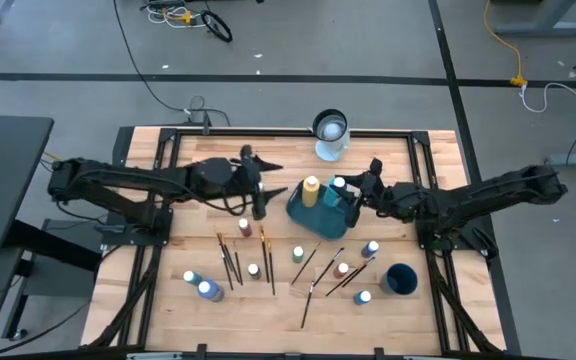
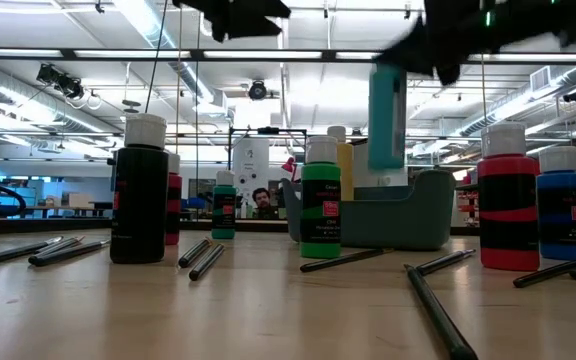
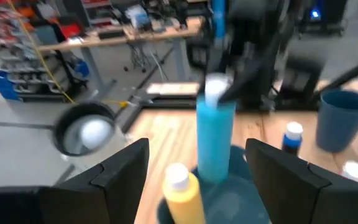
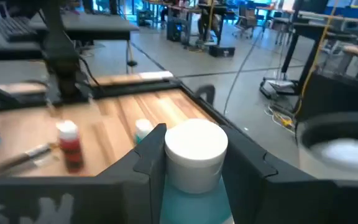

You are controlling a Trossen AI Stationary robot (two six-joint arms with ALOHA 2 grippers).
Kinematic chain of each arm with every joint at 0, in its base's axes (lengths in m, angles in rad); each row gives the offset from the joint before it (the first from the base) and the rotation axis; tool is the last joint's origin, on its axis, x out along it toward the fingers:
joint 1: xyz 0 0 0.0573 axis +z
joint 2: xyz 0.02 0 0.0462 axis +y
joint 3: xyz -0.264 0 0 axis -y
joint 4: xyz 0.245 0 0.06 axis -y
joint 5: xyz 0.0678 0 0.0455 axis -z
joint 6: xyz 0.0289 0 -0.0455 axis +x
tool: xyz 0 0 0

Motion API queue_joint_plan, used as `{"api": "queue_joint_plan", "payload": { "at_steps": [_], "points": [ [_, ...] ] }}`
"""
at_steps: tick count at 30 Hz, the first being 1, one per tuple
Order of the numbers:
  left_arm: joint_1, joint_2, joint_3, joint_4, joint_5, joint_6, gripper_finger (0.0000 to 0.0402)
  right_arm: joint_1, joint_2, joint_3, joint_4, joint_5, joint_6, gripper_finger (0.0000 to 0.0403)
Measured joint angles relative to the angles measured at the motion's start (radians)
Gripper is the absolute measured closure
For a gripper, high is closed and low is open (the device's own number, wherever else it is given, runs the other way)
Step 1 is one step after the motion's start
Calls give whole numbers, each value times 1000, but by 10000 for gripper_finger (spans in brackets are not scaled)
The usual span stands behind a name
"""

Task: Pick & Place Paint Supplies
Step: Put the large light blue paint bottle into the green bin, then put the large violet paint bottle into the green bin

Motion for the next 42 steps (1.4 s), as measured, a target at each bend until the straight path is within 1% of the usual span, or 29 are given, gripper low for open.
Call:
{"api": "queue_joint_plan", "payload": {
  "at_steps": [2,4,6,9,12,14,19,24,27,30,33,38,42],
  "points": [
    [0,-32,0,-12,-1,2,127,-49,30,-76,140,-87,19,282],
    [0,-50,0,-15,0,8,127,-80,62,-116,251,-152,65,282],
    [-1,-58,0,-14,0,10,127,-98,99,-131,269,-168,90,282],
    [0,-59,0,-16,-1,13,127,-109,173,-139,258,-156,117,282],
    [0,-55,-1,-16,-3,41,127,-105,244,-131,330,-114,140,282],
    [0,-54,-1,-18,-21,55,127,-107,297,-134,349,-77,155,282],
    [0,-54,-1,-17,-61,78,127,-108,410,-133,501,-48,139,282],
    [0,-54,-1,-31,-83,88,127,-115,463,-129,544,-32,140,279],
    [0,-54,-1,-50,-83,88,127,-115,469,-129,555,-32,135,267],
    [0,-54,-1,-72,-83,79,127,-115,469,-133,576,-38,98,247],
    [0,-54,-1,-102,-83,59,127,-113,470,-135,619,-34,12,226],
    [0,-54,-1,-144,-80,38,127,-113,468,-135,734,-33,-111,200],
    [-6,-54,-1,-171,-49,20,127,-113,442,-122,863,-35,-220,191]
  ]
}}
